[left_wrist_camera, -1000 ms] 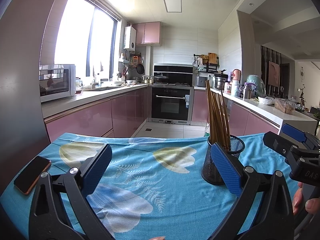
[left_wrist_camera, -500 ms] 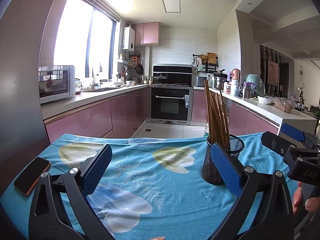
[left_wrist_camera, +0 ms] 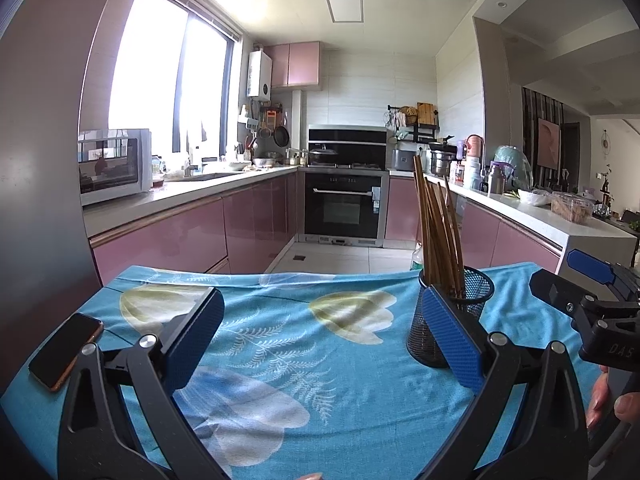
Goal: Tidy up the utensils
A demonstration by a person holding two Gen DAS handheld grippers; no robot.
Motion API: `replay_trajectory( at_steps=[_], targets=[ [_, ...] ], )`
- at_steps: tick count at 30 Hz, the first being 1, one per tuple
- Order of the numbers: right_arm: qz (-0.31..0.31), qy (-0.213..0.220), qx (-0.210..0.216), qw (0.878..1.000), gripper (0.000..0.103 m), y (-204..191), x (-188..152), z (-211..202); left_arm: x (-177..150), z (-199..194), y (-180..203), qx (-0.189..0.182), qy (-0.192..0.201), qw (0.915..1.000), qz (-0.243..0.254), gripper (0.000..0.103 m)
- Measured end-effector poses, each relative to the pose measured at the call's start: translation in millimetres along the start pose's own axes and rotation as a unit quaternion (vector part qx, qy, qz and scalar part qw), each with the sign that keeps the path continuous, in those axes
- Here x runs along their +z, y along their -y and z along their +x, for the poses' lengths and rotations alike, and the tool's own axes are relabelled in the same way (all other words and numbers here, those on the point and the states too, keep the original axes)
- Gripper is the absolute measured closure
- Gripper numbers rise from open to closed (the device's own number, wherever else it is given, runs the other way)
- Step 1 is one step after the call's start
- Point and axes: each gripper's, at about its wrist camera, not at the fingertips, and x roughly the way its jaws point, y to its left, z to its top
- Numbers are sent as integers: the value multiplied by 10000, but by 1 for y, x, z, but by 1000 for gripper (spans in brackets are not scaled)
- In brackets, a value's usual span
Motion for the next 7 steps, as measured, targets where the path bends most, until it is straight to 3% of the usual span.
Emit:
replay_trajectory(
  at_steps=[4, 7],
  targets=[
    [119, -494, -240, 9984, 6, 26, -12, 15, -6, 24, -10, 126, -642, 9979, -34, 6],
    [176, -1354, -742, 9879, 6, 58, -26, 43, -14, 47, -23, 206, -1229, 9922, -13, 6]
  ],
)
